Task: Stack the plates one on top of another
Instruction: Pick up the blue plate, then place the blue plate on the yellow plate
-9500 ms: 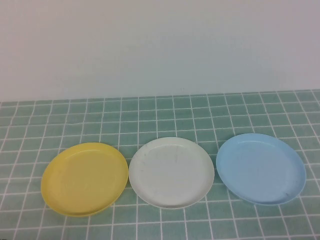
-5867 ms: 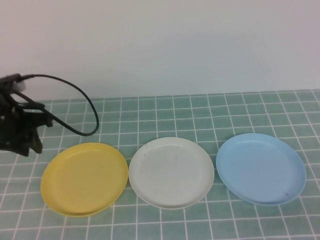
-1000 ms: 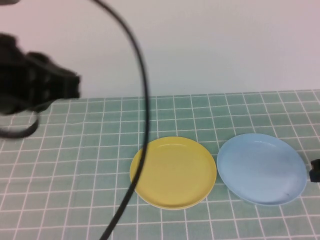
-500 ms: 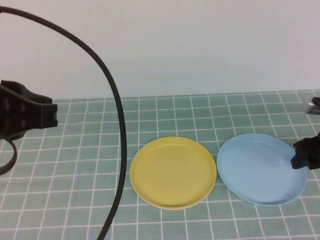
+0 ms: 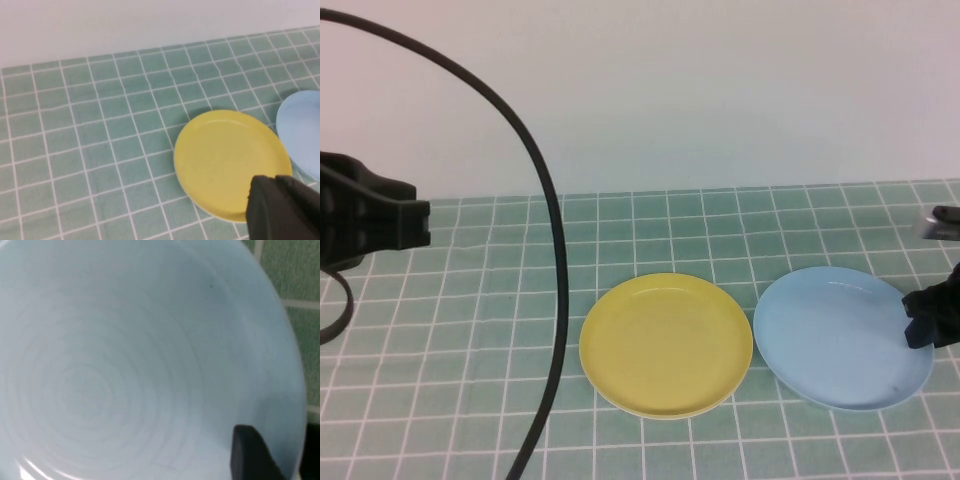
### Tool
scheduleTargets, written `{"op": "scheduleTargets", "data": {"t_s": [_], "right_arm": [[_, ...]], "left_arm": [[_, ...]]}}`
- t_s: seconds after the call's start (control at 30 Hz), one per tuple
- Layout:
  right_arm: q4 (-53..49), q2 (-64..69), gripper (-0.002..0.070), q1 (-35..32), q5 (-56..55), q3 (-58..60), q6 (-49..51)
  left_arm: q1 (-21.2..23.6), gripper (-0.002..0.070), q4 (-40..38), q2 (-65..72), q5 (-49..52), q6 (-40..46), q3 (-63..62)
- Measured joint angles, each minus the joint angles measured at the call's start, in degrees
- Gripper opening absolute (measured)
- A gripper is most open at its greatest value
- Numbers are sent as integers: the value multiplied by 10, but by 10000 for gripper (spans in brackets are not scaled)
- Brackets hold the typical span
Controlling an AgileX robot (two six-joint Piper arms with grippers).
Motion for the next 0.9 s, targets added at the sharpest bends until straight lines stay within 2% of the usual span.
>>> {"op": "scheduleTargets", "data": {"t_s": [0.4, 0.9], "right_arm": [[-18, 2, 25, 15, 19, -21, -5], [-101, 3, 13, 16, 201, -200, 56]], "left_arm": [[0, 0, 0, 0, -3, 0, 0], [0, 0, 36, 0, 0, 1, 2]]}}
